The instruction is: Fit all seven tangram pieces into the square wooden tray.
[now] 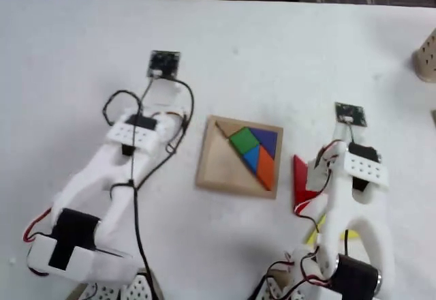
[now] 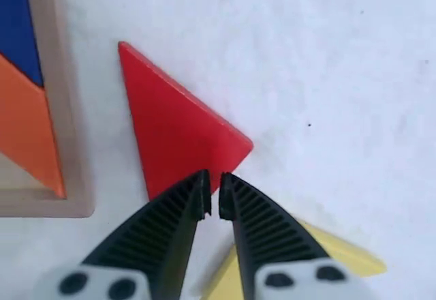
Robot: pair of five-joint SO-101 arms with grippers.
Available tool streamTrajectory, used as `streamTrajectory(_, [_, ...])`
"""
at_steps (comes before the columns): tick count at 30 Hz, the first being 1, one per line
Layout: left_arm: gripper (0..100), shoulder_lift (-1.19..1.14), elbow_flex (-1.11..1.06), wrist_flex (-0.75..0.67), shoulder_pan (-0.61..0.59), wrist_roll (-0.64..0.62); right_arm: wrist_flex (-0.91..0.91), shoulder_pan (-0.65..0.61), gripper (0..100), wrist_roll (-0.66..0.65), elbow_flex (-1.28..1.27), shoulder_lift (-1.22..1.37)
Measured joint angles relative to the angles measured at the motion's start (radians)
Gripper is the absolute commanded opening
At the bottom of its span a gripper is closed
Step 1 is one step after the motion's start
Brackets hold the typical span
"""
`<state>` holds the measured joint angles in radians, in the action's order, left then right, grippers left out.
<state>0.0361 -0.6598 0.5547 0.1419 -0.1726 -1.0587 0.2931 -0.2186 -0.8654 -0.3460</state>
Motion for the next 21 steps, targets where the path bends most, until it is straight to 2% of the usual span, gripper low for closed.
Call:
streamTrajectory(7, [2,0.0,0.0,0.0,-0.11,0.002,0.1,0.13,3.2,0.002,-0.084,-0.055])
streamTrajectory(13, [2,0.002,-0.043,0.0,-0.158,0.0,0.11,0.193,3.2,0.107,-0.084,-0.06])
streamTrajectory(21, [2,0.002,-0.089,-0.021,-0.245,0.0,0.11,0.327,3.3,0.121,-0.084,-0.06])
